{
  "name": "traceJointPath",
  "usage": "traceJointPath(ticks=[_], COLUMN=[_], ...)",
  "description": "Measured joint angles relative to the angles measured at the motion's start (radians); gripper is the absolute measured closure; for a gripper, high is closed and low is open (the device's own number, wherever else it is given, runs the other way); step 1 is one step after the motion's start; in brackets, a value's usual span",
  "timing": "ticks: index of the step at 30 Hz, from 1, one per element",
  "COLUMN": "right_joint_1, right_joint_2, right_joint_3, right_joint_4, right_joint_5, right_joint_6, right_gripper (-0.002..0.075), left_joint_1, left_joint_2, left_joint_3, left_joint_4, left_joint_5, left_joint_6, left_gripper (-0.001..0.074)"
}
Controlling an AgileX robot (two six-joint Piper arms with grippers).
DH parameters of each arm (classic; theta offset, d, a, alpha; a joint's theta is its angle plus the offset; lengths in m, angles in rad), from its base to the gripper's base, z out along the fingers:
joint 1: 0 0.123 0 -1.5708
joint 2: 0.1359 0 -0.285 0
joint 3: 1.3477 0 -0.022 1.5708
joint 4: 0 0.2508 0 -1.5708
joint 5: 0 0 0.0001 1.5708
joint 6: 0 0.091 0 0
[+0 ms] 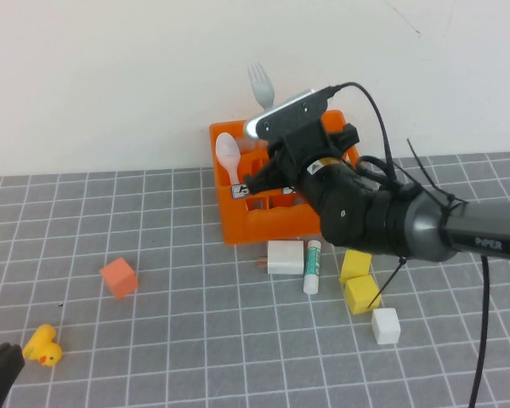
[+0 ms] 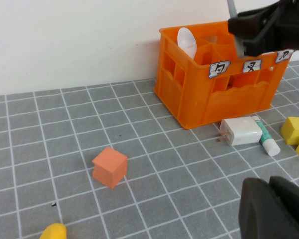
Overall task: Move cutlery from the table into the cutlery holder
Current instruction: Place the fork on the box
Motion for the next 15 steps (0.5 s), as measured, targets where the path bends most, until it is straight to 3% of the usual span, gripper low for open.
traceJointPath(ticks=[3, 10, 15], right_joint_1=[0.000, 0.000, 0.004], right_joint_2=[0.021, 0.032, -0.050], right_joint_3=[0.000, 0.000, 0.000], right_joint_4=[0.000, 0.002, 0.006], right_joint_5=[-0.009, -0.019, -0.015], right_joint_6=[0.005, 0.031, 0.038], right_gripper=[0.0543, 0.0340, 0.0335], left_joint_1=[0.000, 0.000, 0.000], left_joint_2=[0.000, 0.000, 0.000], left_joint_3=[0.000, 0.000, 0.000], left_joint_4=[0.000, 0.000, 0.000], left_joint_5=[0.000, 0.000, 0.000], left_joint_6=[0.000, 0.000, 0.000], left_gripper=[0.0735, 0.0735, 0.0735])
